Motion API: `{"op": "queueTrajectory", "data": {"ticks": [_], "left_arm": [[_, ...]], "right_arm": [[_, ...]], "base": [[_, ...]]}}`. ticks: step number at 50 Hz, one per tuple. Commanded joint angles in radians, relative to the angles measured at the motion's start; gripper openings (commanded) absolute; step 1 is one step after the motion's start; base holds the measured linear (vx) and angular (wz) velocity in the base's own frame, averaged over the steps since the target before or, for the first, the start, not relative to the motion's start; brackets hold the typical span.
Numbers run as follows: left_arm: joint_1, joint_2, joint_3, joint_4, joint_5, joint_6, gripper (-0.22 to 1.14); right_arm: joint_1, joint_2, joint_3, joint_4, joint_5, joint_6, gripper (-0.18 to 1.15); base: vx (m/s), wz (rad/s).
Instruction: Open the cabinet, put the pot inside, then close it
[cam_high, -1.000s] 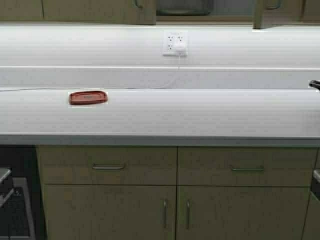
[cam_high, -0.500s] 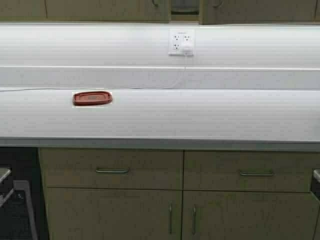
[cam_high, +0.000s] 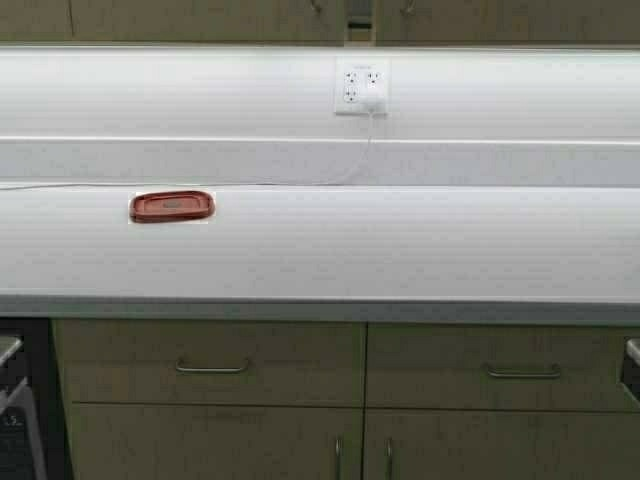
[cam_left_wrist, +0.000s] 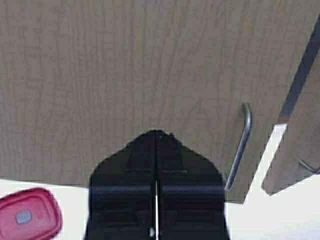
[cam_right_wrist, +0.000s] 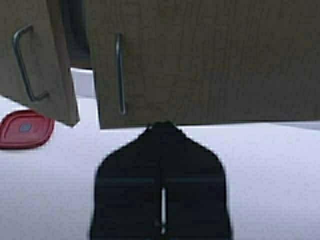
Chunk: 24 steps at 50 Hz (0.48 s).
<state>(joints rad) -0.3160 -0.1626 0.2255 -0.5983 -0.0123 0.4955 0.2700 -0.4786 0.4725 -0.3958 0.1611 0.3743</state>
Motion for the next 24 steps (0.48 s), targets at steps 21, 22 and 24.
{"op": "queueTrajectory", "data": {"ticks": [21,22,24], "left_arm": [[-0.005,-0.069,0.060,0.002,-0.018,-0.003,0.05],[-0.005,-0.058,0.049,0.002,-0.018,-0.003,0.05],[-0.005,-0.037,0.026,0.002,-0.018,-0.003,0.05]], "right_arm": [[0.051,0.130,-0.196,-0.003,0.110,-0.003,0.07],[0.051,0.115,-0.178,-0.002,0.107,-0.003,0.07],[0.051,0.086,-0.143,-0.002,0.106,-0.003,0.07]], "base": [[0.20,-0.06],[0.17,0.02],[0.17,0.03]]}}
